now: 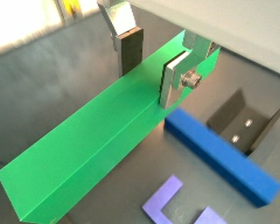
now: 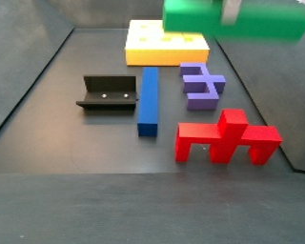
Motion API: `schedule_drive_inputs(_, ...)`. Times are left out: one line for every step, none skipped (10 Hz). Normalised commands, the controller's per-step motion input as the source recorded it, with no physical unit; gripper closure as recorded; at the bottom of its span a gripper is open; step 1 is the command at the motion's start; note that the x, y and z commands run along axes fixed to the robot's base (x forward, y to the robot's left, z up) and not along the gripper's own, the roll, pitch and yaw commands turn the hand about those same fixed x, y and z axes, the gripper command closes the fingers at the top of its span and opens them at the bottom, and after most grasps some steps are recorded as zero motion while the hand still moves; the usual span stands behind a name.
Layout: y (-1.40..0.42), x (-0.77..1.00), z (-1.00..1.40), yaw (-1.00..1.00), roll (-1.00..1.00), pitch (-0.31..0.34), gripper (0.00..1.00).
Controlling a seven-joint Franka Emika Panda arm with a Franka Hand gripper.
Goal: Pick up the green object. Move up. Move to above the board. Insert the green object.
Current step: Move to above the board.
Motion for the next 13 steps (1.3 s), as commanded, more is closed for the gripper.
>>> schedule_drive_inputs(-0.01,-0.01,0.85,0.0,0.02,0.068,1.0)
schedule_drive_inputs(0.0,0.03,0.29,0.0,0.01,0.061,1.0)
schedule_drive_inputs(-1.4,0.27,0.18,1.0,-0.01,0.022,1.0)
schedule_drive_inputs(-1.4,0.26,0.17,1.0,-0.01,0.025,1.0)
schedule_drive_inputs(-1.4,0.27,0.18,1.0,0.0,0.028,1.0)
schedule_drive_inputs(-1.4,0.27,0.19,1.0,-0.01,0.029,1.0)
schedule_drive_inputs(-1.4,0.28,0.19,1.0,0.0,0.037,1.0)
schedule_drive_inputs(-1.4,0.29,0.19,1.0,0.0,0.044,1.0)
schedule_drive_inputs(-1.4,0.31,0.19,1.0,-0.01,0.051,1.0)
schedule_drive_inputs(-1.4,0.33,0.2,1.0,0.0,0.067,1.0)
schedule_drive_inputs(-1.4,0.34,0.21,1.0,0.0,0.077,1.0)
schedule_drive_inputs(-1.4,0.37,0.21,1.0,0.01,0.09,1.0)
schedule_drive_inputs(-1.4,0.41,0.22,1.0,0.01,0.099,1.0)
